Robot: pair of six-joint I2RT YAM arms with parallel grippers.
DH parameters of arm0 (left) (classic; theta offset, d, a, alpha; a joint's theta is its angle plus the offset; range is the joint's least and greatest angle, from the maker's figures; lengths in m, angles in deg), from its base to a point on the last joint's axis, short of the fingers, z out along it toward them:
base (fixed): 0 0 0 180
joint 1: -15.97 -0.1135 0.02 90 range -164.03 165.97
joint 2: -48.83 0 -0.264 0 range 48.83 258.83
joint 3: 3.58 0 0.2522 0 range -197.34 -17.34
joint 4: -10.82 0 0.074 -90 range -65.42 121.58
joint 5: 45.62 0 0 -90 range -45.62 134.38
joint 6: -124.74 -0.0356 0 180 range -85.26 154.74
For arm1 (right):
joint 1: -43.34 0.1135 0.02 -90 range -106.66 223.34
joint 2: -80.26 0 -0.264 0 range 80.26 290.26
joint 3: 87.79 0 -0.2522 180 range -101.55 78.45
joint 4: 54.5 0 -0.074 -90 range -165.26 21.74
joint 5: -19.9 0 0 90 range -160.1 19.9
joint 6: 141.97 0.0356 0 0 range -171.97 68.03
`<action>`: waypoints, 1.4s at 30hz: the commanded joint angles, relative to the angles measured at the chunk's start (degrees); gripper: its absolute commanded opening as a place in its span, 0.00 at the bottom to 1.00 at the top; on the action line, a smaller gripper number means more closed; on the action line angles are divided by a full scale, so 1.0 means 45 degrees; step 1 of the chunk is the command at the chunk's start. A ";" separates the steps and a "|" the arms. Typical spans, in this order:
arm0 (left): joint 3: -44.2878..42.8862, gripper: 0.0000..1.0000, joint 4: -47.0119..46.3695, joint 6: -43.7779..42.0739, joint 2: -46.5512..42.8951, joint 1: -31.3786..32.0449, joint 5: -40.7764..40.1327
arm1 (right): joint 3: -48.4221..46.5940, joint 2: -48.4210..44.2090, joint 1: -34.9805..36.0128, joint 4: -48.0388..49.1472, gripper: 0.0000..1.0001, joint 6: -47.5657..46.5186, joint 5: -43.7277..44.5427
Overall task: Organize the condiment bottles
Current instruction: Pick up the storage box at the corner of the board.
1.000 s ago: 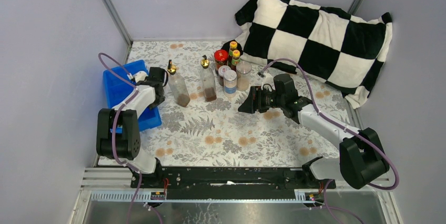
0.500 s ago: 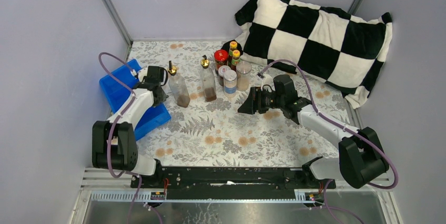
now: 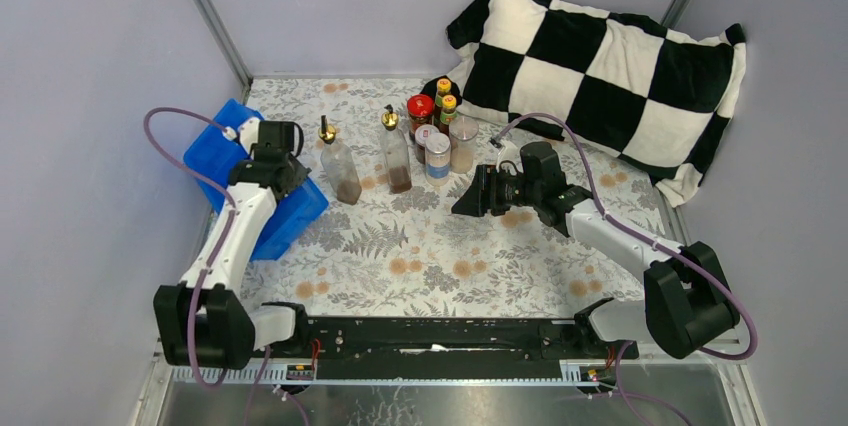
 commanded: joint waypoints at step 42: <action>-1.0071 0.00 0.2004 -0.1571 -0.1307 -0.0209 0.3424 | -0.2534 -0.1251 0.0201 -0.2606 0.62 -0.0618 0.0617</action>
